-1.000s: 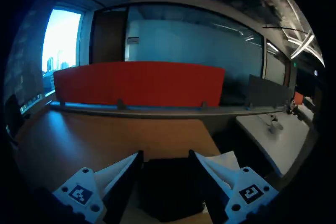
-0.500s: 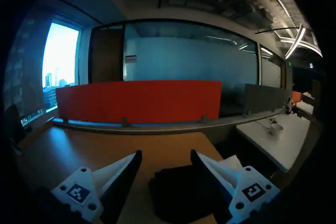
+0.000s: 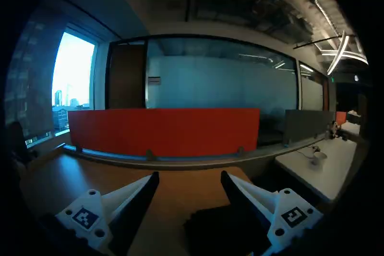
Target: Fold towel
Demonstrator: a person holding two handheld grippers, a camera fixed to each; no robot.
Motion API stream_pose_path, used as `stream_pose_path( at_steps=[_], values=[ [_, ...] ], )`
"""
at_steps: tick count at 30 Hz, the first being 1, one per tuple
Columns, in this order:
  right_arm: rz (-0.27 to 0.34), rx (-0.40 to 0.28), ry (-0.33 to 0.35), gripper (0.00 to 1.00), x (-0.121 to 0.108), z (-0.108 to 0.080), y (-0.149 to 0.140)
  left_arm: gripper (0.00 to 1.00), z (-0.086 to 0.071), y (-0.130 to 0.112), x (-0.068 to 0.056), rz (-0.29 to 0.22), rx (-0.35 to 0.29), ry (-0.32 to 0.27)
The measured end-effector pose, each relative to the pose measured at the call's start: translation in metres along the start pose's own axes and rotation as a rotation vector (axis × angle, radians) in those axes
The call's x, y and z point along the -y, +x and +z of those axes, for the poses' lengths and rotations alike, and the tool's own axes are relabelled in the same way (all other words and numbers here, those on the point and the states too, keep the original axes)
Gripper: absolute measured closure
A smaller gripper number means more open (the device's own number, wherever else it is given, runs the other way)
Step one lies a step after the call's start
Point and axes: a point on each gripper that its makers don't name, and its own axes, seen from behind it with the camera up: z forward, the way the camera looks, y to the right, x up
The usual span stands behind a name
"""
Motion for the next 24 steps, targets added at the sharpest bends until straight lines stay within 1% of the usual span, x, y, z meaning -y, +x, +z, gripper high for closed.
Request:
stream_pose_path(
  at_steps=[4, 8, 14, 17, 20, 24],
  values=[
    [0.003, -0.018, 0.011, 0.01, 0.016, 0.003, 0.008, 0.09, 0.009, 0.024, 0.002, 0.001, -0.059, -0.004],
    [0.008, -0.033, 0.020, 0.01, 0.032, 0.005, 0.014, 0.09, 0.019, 0.043, 0.004, 0.009, -0.105, -0.005],
    [0.023, -0.048, 0.048, 0.00, 0.067, 0.010, 0.022, 0.09, 0.030, 0.071, 0.009, 0.010, -0.174, 0.004],
    [0.019, -0.054, 0.064, 0.01, 0.084, 0.013, 0.025, 0.09, 0.034, 0.082, 0.010, 0.011, -0.204, 0.002],
    [0.017, -0.057, 0.058, 0.01, 0.092, 0.015, 0.026, 0.10, 0.035, 0.090, 0.010, 0.012, -0.223, 0.002],
    [0.034, -0.055, 0.065, 0.01, 0.101, 0.015, 0.028, 0.09, 0.037, 0.094, 0.009, 0.012, -0.240, 0.000]
  ],
)
